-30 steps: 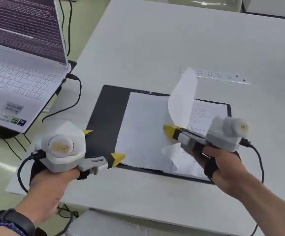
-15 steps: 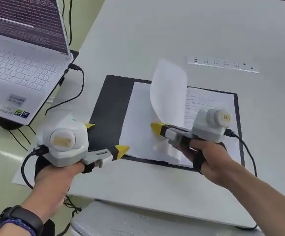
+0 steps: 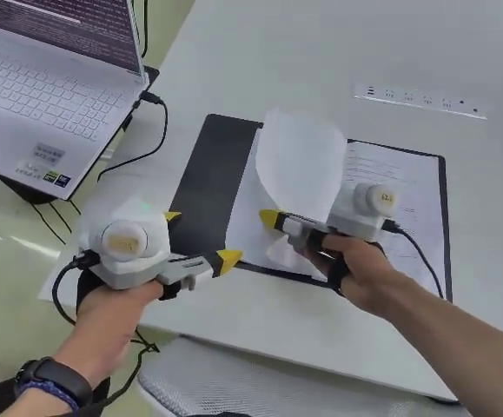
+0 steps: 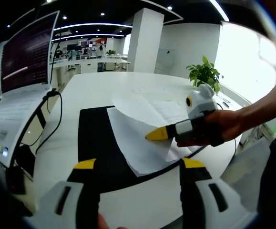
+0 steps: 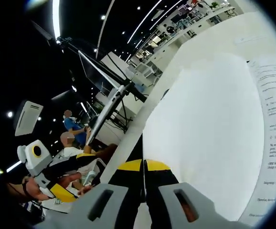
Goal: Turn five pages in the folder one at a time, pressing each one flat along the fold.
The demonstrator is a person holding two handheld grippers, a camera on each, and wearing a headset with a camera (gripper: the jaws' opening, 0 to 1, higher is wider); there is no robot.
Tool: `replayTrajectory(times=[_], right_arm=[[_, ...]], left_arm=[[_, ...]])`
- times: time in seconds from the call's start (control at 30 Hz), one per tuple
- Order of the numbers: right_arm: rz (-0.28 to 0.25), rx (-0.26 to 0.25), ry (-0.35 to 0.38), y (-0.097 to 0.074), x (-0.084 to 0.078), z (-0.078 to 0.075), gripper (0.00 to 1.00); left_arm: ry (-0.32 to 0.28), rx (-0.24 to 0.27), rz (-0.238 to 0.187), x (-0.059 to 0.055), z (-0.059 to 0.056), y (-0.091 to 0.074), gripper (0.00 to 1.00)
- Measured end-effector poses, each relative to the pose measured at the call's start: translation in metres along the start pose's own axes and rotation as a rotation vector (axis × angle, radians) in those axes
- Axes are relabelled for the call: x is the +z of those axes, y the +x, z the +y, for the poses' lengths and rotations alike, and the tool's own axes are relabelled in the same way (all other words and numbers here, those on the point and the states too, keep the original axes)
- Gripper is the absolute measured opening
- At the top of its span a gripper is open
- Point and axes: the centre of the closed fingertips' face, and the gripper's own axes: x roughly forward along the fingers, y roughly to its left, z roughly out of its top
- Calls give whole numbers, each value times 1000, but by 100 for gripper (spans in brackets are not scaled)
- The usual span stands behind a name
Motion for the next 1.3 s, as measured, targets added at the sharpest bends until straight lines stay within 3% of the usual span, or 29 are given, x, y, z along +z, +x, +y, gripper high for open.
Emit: replayTrajectory(times=[0.5,0.7,1.0,1.13,1.23,1.3], right_arm=[[46,-42,54,21,-22,-14,0],[74,-47,95,27,-31,-19,8],[66,27,98,25,-29,0,32],[42,84,120,21,-29,9,43],[47,93,121,16,-34,11,42],[60,101,83,11,-37,14,43]], left_arm=[[-17,1,21,-10,3,3,68],[-17,-8,16,-4,0,6,68],[-16,-6,12,-1,-1,6,67],[-4,-5,6,4,0,5,67],[-2,-3,5,5,1,6,67],[-6,-5,9,4,0,8,66]])
